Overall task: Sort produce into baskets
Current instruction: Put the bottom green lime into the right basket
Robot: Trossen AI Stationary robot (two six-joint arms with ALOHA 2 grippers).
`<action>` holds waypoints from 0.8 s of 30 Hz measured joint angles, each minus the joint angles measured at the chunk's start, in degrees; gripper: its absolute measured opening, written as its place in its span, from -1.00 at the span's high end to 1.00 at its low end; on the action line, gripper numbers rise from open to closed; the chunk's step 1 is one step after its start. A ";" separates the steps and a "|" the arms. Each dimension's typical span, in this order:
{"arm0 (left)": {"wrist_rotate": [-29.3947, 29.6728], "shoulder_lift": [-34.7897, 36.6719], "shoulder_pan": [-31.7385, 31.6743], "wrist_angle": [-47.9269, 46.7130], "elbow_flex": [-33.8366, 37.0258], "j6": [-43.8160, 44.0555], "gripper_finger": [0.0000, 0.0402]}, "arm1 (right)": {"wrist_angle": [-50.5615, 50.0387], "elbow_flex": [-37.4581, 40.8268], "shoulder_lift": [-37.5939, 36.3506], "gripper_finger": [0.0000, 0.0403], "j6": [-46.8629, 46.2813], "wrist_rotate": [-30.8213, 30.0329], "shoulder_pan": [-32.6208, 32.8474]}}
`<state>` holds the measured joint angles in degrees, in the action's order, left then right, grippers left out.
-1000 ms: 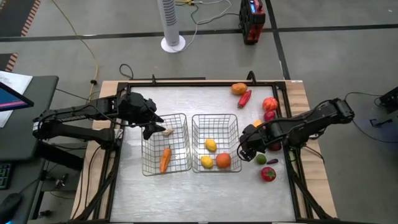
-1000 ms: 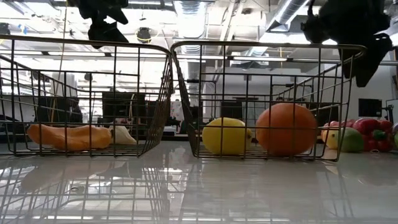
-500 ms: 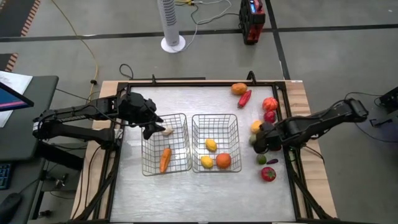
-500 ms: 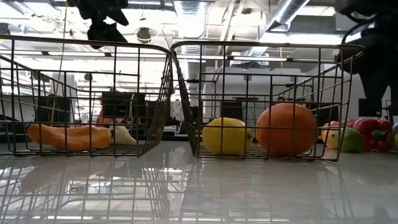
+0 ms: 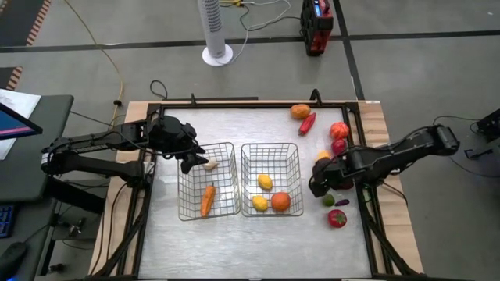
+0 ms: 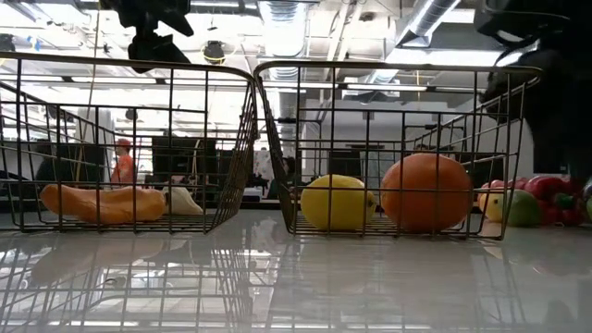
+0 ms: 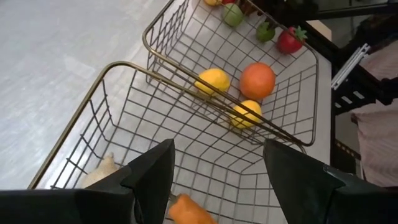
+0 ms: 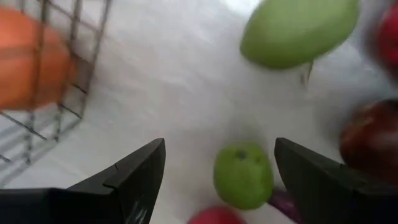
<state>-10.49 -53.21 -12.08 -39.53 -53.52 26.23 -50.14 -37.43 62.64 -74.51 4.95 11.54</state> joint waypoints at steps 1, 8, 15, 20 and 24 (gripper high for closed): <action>-0.01 0.00 0.00 -0.02 0.00 0.01 -0.16 | -0.68 0.00 0.76 -0.63 -0.78 0.40 1.17; 0.53 0.00 -0.02 -0.02 0.00 -0.59 -0.16 | -0.85 0.02 6.08 -0.63 -3.51 3.15 8.08; 0.62 0.00 -0.02 -0.04 0.00 -1.50 -0.16 | 1.77 0.02 10.41 -0.52 -3.49 4.44 9.98; 0.64 0.00 -0.02 -0.04 0.00 -1.79 -0.16 | 2.65 0.02 12.90 -0.33 -1.79 4.63 10.15; 0.62 0.00 -0.02 -0.07 0.00 -1.99 -0.16 | 2.87 0.02 13.51 -0.19 -1.54 4.90 9.70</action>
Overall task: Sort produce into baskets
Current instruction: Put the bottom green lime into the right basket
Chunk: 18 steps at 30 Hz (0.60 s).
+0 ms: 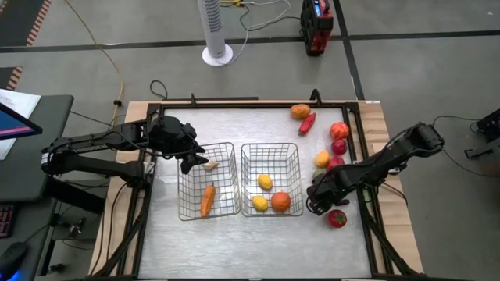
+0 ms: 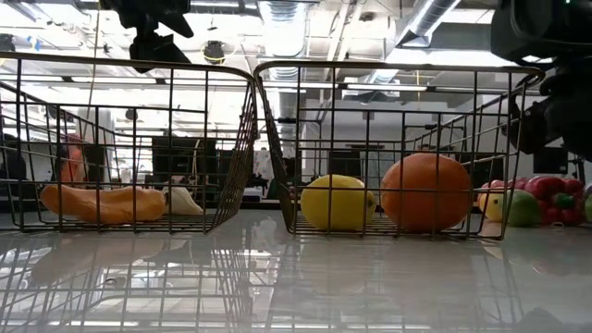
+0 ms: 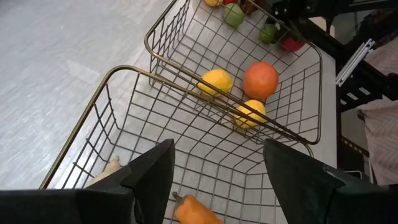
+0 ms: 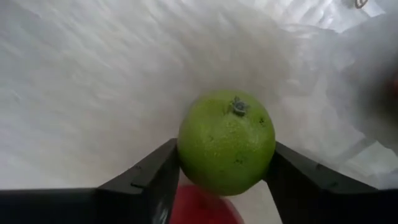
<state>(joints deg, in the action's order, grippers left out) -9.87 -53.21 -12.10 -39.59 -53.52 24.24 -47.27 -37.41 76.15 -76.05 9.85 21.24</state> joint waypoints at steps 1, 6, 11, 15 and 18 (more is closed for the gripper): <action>0.00 0.00 -0.02 0.00 0.00 -0.01 -0.16 | -0.01 0.00 -0.22 -0.16 0.00 0.00 -0.13; 0.11 0.00 0.00 0.00 0.00 0.01 -0.16 | -1.61 -0.62 -4.30 -0.06 0.90 -0.51 -2.57; 0.67 0.00 -0.01 0.01 0.00 -0.70 -0.16 | -7.81 -5.62 -10.05 -0.11 1.96 -4.04 -6.54; 1.47 0.00 -0.02 0.04 0.00 -0.73 -0.16 | -7.75 -11.33 -14.15 -0.12 6.34 -9.95 -8.93; 1.80 0.00 -0.02 0.07 0.00 -1.01 -0.16 | -4.73 -15.01 -15.86 -0.13 10.00 -14.09 -10.77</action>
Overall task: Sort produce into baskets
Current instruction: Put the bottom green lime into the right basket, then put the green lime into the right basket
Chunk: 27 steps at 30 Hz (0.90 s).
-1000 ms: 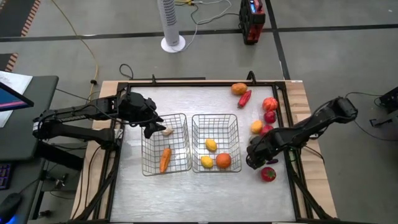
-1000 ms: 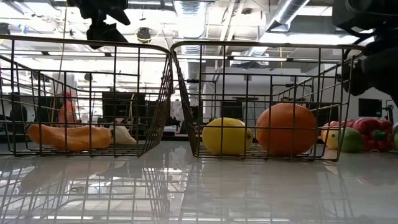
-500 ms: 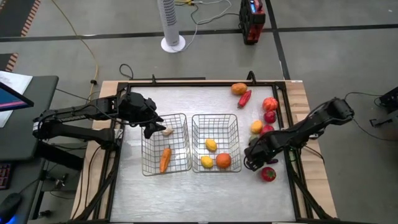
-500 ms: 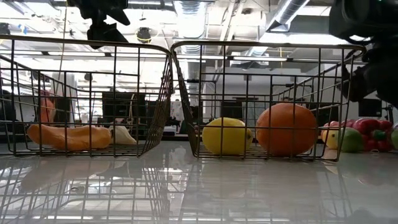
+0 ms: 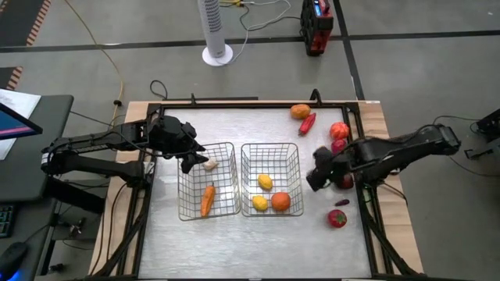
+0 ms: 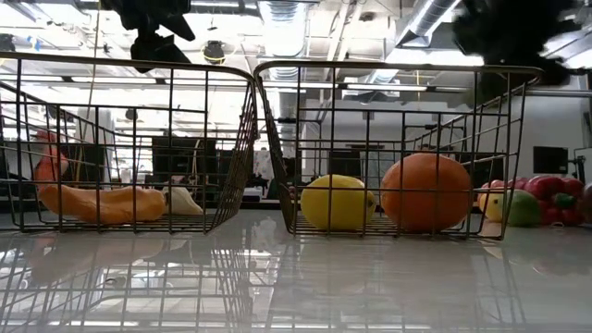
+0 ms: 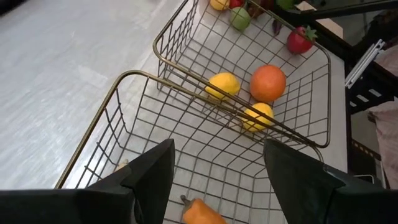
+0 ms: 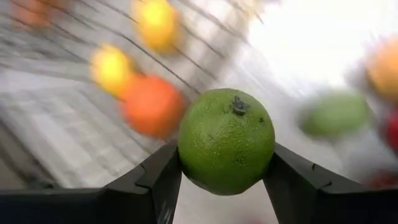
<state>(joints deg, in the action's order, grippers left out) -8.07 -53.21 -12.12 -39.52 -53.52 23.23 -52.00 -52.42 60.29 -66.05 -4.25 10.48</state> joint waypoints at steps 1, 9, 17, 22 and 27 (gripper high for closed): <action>0.16 0.00 0.00 0.04 0.00 -0.07 -0.16 | 2.58 -0.94 -0.16 -0.13 1.97 -0.63 -0.58; 0.43 0.00 0.00 0.46 0.00 -0.07 -0.16 | 20.95 -2.43 3.77 -0.14 14.92 -1.25 -3.55; 0.39 0.00 0.00 0.41 0.00 -0.10 -0.16 | 21.52 -2.37 6.61 -0.43 16.84 4.69 -7.47; 0.35 0.00 0.00 0.21 0.00 -0.05 -0.16 | 12.46 -2.39 5.16 -0.61 14.93 7.10 -10.58; 0.28 0.00 0.02 -0.09 0.00 0.25 -0.16 | -1.37 -2.39 1.86 -0.60 12.76 1.33 -11.71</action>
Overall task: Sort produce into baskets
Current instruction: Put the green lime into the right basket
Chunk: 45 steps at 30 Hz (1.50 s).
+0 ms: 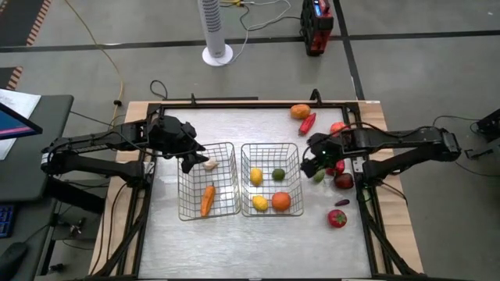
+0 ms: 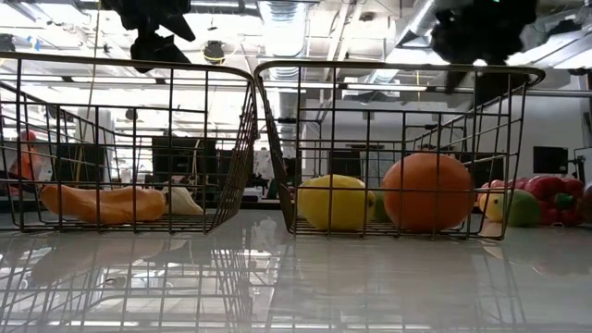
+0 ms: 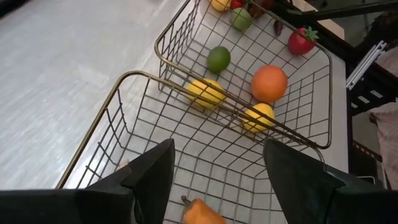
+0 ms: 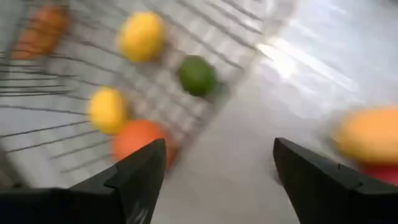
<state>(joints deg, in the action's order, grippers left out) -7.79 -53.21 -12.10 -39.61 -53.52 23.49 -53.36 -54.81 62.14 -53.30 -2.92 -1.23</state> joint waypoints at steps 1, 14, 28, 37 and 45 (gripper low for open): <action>-0.13 0.00 0.00 -0.17 0.00 0.08 -0.16 | -2.78 0.00 -0.43 -0.59 -0.77 -0.64 -0.14; 1.07 0.00 -0.02 0.13 0.00 -0.51 -0.16 | -9.92 7.26 3.45 -0.53 -6.37 1.64 -2.93; 1.07 0.00 -0.02 0.08 0.00 -0.55 -0.16 | -4.00 8.38 16.18 -0.53 5.79 2.91 -2.93; 0.29 0.00 -0.02 0.04 0.00 -0.55 -0.16 | 2.01 16.43 15.00 -0.47 3.43 6.10 -1.45; 0.25 0.00 -0.02 -0.01 0.00 -0.50 -0.16 | 3.57 16.77 13.69 -0.29 3.41 6.36 -1.28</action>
<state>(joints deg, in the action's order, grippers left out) -7.54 -53.21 -12.12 -39.62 -53.52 22.98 -49.79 -38.04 75.83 -49.89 3.44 -2.51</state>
